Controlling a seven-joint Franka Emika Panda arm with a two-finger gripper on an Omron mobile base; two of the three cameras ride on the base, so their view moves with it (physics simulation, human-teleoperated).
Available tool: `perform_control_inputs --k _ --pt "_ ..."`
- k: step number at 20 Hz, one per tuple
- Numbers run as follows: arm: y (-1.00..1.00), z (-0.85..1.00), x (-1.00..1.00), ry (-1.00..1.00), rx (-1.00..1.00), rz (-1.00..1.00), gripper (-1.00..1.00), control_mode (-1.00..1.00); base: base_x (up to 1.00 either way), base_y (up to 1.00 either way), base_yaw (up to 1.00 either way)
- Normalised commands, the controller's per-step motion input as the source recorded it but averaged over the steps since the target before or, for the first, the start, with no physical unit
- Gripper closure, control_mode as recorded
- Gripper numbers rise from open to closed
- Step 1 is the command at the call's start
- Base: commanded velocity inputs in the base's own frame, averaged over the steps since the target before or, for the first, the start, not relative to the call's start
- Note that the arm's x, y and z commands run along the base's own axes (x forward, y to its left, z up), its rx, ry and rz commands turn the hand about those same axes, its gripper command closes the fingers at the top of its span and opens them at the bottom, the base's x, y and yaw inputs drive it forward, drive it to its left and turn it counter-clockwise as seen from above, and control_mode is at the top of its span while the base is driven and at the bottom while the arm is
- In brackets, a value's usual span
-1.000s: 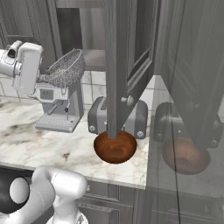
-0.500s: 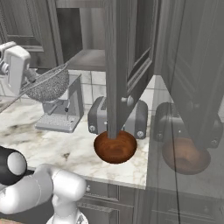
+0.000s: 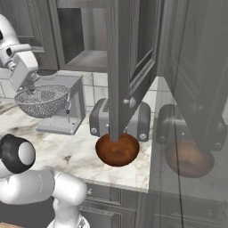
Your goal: Open the cabinet and setup a tea strainer by placing it in the bowl upright.
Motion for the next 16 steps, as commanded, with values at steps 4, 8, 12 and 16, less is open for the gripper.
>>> perform_control_inputs --k 4,8,12,16 --pt "-0.22 -0.15 -0.23 -0.04 0.31 0.0 1.0 -1.0 0.0 0.0 0.0" --pt "-0.1 -0.1 -0.45 0.0 0.2 0.08 1.0 -1.0 0.0 0.0 0.0" --pt "0.0 -0.1 -0.41 0.0 0.07 0.21 1.0 -1.0 0.0 0.0 0.0" --pt "0.0 -0.04 -0.07 0.0 0.0 0.33 1.0 -1.0 0.0 0.0 0.0"
